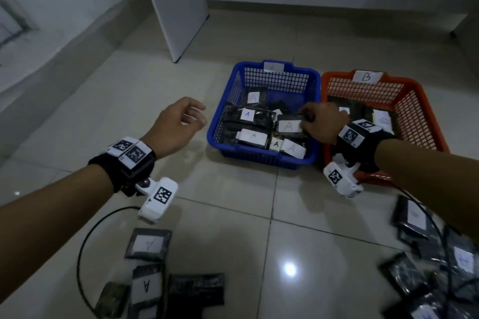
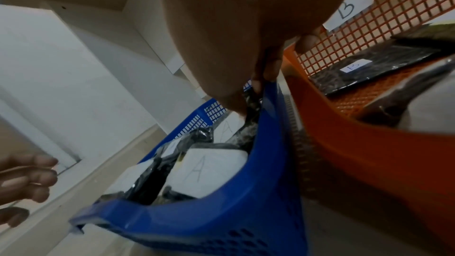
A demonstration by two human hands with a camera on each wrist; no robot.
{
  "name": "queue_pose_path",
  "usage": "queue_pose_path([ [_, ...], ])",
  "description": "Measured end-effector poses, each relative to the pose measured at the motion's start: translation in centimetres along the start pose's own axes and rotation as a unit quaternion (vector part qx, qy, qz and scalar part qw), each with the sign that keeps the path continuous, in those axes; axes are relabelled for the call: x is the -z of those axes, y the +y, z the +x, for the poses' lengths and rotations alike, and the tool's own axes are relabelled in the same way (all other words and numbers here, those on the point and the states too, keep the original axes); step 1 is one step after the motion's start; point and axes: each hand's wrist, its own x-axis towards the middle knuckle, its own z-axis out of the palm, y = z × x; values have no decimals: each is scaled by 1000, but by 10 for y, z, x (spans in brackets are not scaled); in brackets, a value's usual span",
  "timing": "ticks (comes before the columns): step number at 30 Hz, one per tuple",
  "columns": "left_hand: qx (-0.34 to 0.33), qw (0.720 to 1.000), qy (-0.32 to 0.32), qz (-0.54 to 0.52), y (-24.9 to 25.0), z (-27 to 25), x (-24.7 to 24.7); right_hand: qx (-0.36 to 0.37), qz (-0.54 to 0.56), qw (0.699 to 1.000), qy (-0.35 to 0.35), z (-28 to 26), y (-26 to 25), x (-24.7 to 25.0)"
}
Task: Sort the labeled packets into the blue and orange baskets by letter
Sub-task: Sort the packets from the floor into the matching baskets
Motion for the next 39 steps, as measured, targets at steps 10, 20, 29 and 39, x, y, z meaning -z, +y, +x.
queue_pose_path([
  [10,132,952,-108,253,-109,-49,72,199,148,962,118,-38,-107,-16],
  [20,229,924,-91,292,-178,-69,82,275,130,914,-268,-117,-214,-152],
  [29,188,949,-44,249,-195,-64,88,289,46,929,-228,-132,-251,-189],
  [39,143,976,-61,156,-157,-53,65,286,43,915,-281,-138,-260,-176],
])
